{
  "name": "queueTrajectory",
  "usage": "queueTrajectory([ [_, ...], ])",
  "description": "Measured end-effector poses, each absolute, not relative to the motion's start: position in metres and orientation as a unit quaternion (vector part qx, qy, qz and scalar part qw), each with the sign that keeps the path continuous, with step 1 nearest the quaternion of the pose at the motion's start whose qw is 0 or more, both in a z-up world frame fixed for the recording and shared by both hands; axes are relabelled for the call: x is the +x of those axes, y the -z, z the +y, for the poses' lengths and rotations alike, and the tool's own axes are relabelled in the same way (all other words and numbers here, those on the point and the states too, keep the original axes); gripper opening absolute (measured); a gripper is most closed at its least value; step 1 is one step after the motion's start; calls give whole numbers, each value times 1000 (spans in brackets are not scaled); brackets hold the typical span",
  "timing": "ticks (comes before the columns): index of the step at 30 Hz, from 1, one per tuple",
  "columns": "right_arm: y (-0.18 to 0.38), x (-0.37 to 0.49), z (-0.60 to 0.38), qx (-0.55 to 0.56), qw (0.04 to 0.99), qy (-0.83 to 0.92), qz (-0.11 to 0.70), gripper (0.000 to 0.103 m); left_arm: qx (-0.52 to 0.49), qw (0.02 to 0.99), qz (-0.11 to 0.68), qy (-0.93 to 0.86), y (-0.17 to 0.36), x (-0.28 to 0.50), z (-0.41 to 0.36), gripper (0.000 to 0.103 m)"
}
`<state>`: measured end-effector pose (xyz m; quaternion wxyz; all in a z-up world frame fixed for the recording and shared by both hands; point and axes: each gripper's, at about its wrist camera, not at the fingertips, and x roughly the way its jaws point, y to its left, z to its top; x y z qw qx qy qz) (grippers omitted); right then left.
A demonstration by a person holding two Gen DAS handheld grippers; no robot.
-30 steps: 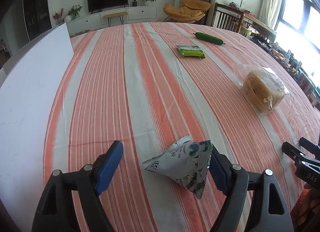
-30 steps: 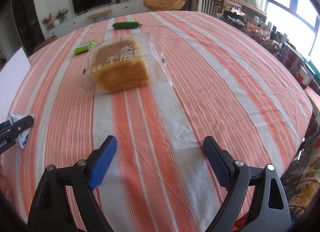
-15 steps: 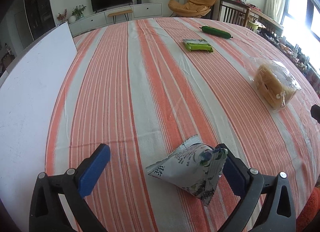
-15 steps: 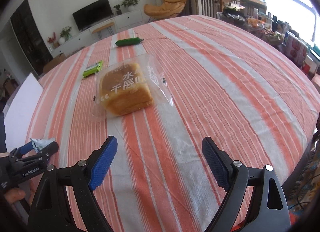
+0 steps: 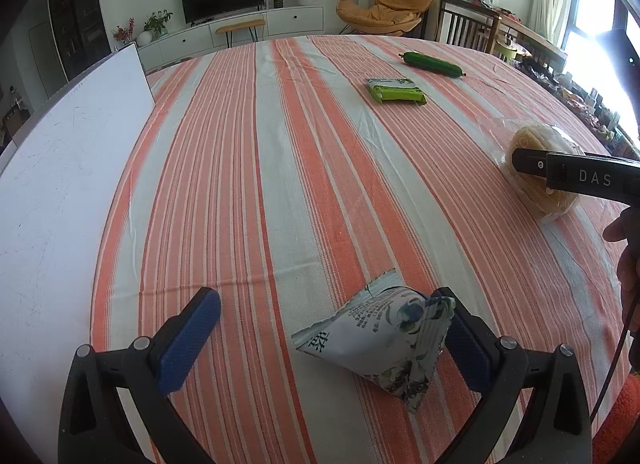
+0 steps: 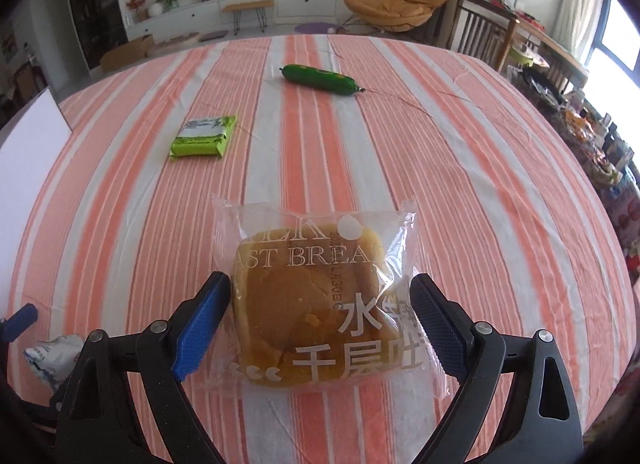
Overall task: Organize snacks
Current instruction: 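Grasp the clear bread bag with the right tool while the left tool holds the pouch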
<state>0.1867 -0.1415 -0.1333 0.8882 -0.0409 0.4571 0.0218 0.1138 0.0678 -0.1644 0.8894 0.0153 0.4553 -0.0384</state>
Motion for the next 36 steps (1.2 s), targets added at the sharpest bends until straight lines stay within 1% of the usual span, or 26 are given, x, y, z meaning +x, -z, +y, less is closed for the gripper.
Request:
queueTrajectory([
  [3, 141, 188, -159, 24, 885, -26, 465, 95, 15, 889, 455, 38, 164, 114, 68, 103],
  [6, 146, 192, -173, 76, 877, -25, 474, 99, 16, 889, 455, 38, 164, 114, 68, 103],
  [11, 143, 194, -170, 68, 872, -26, 484, 99, 15, 889, 455, 38, 164, 114, 67, 103],
  [14, 140, 190, -170, 69, 872, -19, 484, 96, 15, 889, 455, 39, 164, 114, 68, 103],
  [15, 140, 186, -169, 67, 874, -19, 480, 95, 15, 889, 455, 39, 164, 114, 68, 103],
  [16, 138, 182, -168, 66, 877, -23, 475, 89, 15, 889, 455, 39, 164, 114, 67, 103],
  [17, 135, 178, -166, 63, 882, -25, 466, 86, 15, 889, 455, 39, 164, 114, 68, 103],
  [18, 130, 175, -164, 63, 884, -25, 462, 79, 15, 889, 455, 39, 164, 114, 68, 103],
  [19, 127, 171, -164, 71, 884, -29, 460, 75, 14, 889, 455, 40, 164, 114, 68, 103],
  [23, 118, 148, -173, 133, 881, -54, 451, 74, 16, 889, 455, 43, 163, 114, 68, 102],
  [24, 115, 140, -177, 153, 881, -62, 444, 74, 19, 890, 452, 48, 162, 112, 67, 97],
  [25, 113, 131, -181, 175, 879, -72, 437, 74, 23, 892, 447, 56, 160, 110, 65, 85],
  [26, 110, 122, -185, 195, 879, -82, 428, 74, 30, 894, 442, 68, 158, 108, 63, 77],
  [27, 107, 113, -189, 210, 879, -92, 419, 74, 37, 895, 437, 81, 155, 105, 59, 51],
  [28, 106, 104, -192, 222, 879, -99, 409, 74, 49, 894, 435, 93, 153, 104, 54, 32],
  [29, 106, 97, -196, 233, 880, -103, 402, 74, 67, 895, 431, 94, 151, 103, 48, 30],
  [30, 107, 91, -199, 241, 879, -104, 397, 74, 77, 897, 424, 97, 149, 101, 45, 27],
  [31, 109, 85, -201, 245, 880, -102, 394, 74, 72, 898, 421, 108, 146, 99, 44, 26],
  [36, 117, 72, -209, 271, 870, -104, 398, 74, -7, 899, 414, 140, 121, 85, 58, 25],
])
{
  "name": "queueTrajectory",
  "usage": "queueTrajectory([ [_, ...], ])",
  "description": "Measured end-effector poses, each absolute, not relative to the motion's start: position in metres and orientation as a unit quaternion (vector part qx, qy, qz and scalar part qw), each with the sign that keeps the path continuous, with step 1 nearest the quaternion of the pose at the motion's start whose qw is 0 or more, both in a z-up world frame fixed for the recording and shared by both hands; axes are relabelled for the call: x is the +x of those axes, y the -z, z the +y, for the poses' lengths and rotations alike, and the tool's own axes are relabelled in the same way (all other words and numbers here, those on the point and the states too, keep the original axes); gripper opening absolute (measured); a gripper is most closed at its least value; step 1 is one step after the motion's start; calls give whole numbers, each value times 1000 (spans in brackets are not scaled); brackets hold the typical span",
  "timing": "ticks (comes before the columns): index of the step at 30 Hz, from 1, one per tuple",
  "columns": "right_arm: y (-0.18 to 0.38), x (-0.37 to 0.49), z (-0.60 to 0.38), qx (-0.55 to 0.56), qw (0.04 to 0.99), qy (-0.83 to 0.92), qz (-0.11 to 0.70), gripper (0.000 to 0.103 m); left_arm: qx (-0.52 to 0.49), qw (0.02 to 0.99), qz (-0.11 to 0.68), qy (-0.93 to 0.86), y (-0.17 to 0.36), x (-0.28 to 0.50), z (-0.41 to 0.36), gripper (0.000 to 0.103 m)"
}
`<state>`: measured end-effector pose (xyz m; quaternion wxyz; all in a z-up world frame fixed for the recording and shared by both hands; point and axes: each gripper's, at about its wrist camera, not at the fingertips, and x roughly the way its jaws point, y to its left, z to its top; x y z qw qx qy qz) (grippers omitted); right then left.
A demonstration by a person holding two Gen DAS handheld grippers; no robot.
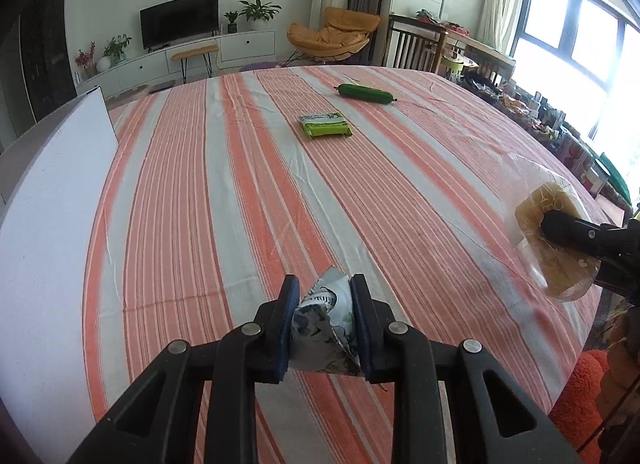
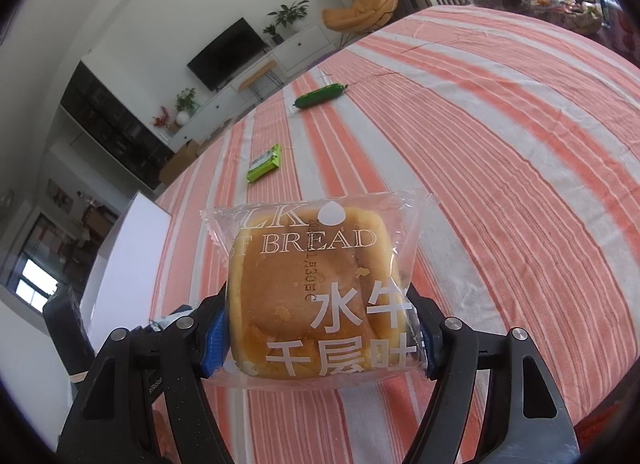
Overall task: Organize snacks
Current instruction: 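Grasp the clear bread bag with the right tool while the left tool holds the pouch, then carry the pouch and bread bag into the white box and open both tools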
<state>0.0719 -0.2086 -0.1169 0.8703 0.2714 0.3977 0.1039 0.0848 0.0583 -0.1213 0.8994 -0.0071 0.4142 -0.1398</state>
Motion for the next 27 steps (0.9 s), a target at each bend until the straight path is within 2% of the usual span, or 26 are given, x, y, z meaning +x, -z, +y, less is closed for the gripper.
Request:
queueTrajectory([
  [7, 108, 68, -202, 289, 860, -127, 401, 74, -105, 890, 408, 173, 65, 58, 92, 25],
  [22, 56, 48, -128, 250, 855, -231, 391, 74, -162, 893, 387, 163, 8, 5, 159, 25],
  [27, 40, 45, -102, 242, 847, -265, 392, 74, -206, 899, 361, 142, -14, -9, 209, 25],
])
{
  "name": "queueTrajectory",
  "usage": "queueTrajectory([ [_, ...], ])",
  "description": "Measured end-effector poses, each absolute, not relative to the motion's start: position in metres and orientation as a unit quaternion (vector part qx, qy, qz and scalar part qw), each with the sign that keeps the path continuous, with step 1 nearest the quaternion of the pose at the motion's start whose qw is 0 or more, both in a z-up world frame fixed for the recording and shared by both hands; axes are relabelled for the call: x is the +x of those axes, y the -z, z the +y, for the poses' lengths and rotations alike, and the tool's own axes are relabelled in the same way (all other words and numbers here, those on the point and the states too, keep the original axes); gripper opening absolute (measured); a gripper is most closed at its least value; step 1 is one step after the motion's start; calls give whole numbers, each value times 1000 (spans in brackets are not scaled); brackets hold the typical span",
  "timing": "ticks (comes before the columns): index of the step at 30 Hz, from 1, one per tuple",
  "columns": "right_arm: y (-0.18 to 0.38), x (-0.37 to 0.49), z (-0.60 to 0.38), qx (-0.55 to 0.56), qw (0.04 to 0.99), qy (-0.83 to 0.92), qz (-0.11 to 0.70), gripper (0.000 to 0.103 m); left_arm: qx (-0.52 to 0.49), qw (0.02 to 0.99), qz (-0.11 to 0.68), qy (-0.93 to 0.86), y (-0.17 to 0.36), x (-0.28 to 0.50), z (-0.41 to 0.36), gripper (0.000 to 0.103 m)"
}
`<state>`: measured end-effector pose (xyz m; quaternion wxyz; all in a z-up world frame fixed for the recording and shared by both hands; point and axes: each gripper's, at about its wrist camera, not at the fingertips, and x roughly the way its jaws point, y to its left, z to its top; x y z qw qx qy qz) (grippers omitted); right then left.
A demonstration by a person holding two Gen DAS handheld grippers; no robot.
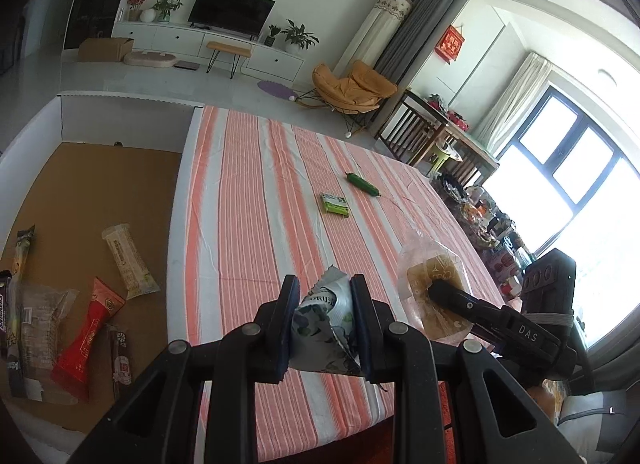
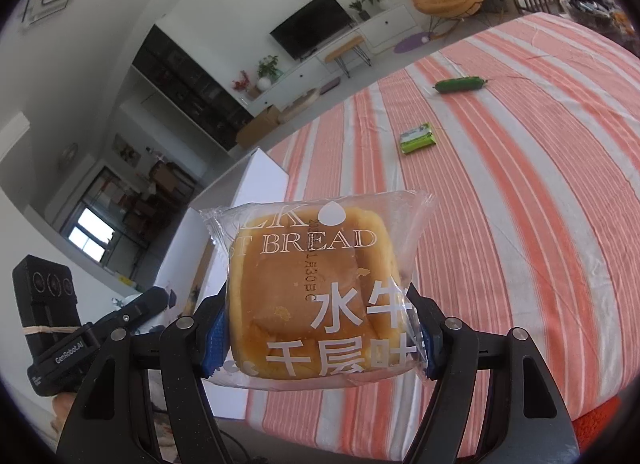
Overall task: Organize snacks
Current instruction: 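Carry the pouch and bread bag into the white box and open both tools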
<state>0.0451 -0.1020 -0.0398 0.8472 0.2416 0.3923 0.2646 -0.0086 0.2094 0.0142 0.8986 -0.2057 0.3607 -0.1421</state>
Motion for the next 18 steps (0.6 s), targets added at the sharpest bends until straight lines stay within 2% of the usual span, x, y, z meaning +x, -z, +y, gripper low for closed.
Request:
queueTrajectory([
  [6, 1, 54, -44, 229, 829, -332, 387, 74, -229, 920, 315, 53, -31, -32, 299, 26],
  [12, -33, 59, 65, 186, 792, -430, 391, 75, -240, 920, 307, -47, -10, -53, 371, 26],
  [14, -32, 62, 108, 162, 783, -453, 394, 78, -222, 916, 320, -100, 3, -56, 389, 27],
  [15, -25, 65, 130, 144, 776, -456, 411, 82, -211, 910, 332, -128, 10, -56, 396, 36],
  [16, -15, 71, 150, 122, 768, -451, 438, 87, -206, 903, 344, -154, 19, -57, 402, 56],
  [18, -2, 76, 169, 112, 761, -448, 456, 87, -214, 894, 348, -182, 30, -65, 411, 82],
])
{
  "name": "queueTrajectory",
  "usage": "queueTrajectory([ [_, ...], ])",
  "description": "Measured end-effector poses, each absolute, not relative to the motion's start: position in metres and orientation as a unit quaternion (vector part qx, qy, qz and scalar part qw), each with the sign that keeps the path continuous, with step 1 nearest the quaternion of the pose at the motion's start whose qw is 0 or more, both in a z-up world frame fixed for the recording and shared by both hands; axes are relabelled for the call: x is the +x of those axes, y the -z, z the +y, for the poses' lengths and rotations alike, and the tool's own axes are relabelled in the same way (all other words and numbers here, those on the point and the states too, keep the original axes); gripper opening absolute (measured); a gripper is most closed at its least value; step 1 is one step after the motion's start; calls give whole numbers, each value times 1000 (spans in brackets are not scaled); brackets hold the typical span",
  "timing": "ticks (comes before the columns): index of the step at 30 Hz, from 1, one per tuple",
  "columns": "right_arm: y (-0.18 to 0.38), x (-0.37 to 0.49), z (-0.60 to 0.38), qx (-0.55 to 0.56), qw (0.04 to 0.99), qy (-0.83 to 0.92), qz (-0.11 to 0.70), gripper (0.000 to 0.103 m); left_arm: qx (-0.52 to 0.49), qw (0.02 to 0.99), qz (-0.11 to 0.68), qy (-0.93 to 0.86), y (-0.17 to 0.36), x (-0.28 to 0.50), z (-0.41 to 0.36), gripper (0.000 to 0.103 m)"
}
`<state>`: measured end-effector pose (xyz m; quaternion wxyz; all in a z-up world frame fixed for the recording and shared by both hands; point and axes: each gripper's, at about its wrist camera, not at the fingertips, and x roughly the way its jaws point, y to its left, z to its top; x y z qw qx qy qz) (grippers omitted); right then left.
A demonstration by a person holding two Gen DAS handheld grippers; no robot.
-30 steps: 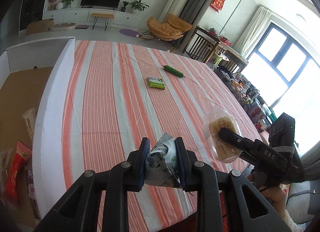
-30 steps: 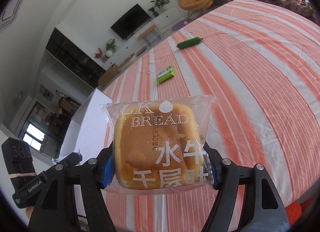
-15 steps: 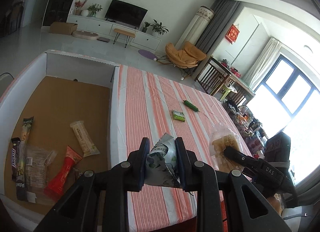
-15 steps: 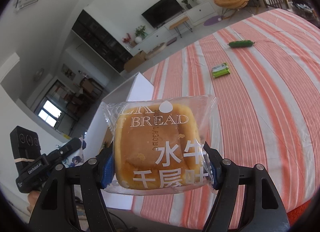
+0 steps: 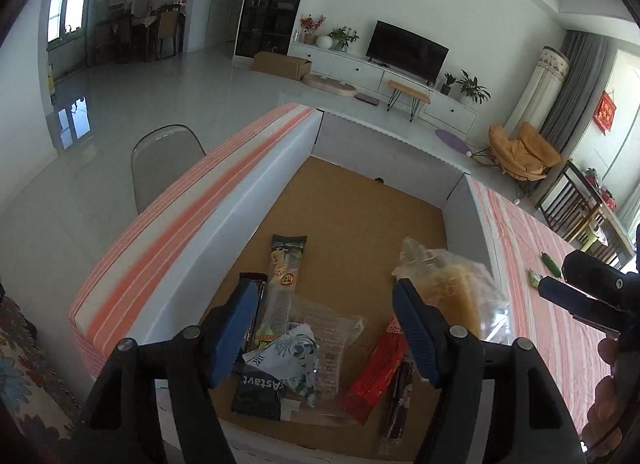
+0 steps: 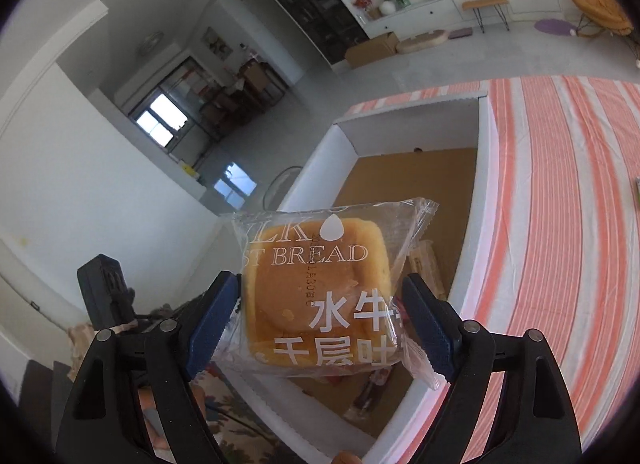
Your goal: Organize snacks
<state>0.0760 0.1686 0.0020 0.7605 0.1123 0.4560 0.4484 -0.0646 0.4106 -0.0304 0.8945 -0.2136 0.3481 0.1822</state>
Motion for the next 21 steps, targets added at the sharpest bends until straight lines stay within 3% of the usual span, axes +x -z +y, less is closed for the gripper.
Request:
queueTrajectory([
  [4, 1, 70, 167, 117, 759, -473, 432, 87, -224, 893, 344, -187, 42, -71, 413, 85],
  [9, 5, 67, 142, 42, 818, -420, 391, 87, -208, 904, 340, -155, 37, -58, 384, 85],
  [21, 111, 100, -47, -65, 902, -91, 418, 87, -117, 919, 374, 35, 21, -16, 219, 89],
])
